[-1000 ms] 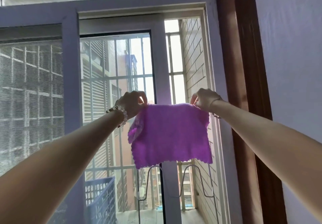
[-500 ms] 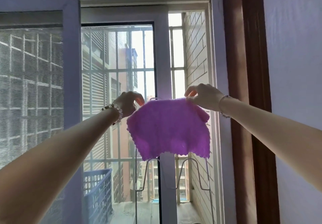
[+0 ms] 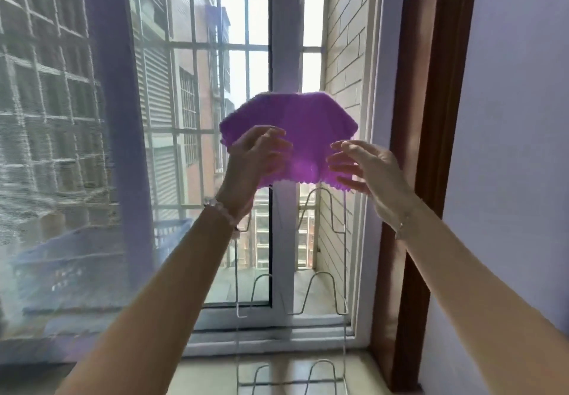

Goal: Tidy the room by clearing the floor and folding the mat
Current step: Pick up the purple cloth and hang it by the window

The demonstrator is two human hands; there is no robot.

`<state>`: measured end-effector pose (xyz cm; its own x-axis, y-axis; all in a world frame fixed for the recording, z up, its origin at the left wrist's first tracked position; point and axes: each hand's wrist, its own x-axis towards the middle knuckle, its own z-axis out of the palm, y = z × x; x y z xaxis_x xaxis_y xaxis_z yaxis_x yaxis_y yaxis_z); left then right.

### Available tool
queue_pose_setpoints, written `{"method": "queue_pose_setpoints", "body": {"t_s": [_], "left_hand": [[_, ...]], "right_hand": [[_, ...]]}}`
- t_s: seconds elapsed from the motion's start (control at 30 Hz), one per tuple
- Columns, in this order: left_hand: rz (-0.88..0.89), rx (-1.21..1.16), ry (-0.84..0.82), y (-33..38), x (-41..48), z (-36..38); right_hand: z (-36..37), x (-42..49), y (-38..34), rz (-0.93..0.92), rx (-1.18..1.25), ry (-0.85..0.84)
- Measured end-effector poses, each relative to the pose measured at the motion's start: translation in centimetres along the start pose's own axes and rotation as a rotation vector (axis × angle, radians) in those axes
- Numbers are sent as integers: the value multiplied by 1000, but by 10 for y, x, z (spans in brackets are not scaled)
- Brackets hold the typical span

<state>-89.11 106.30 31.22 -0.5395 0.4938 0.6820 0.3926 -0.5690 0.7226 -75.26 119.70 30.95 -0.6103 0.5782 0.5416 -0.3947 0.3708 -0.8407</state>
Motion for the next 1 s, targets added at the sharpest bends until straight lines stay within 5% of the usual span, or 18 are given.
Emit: {"method": "queue_pose_setpoints", "body": {"t_s": [0.2,0.4,1.0], "left_hand": [[-230,-187,18,-36,-72,20],[-396,-287,10,-65,-120,43],[-529,-310,-132,-102,-173,93]], "right_hand": [[-9,-64,30,112,214,84],[-22,-114,55,240,179,144],[-62,-174,84,338,34,405]]}}
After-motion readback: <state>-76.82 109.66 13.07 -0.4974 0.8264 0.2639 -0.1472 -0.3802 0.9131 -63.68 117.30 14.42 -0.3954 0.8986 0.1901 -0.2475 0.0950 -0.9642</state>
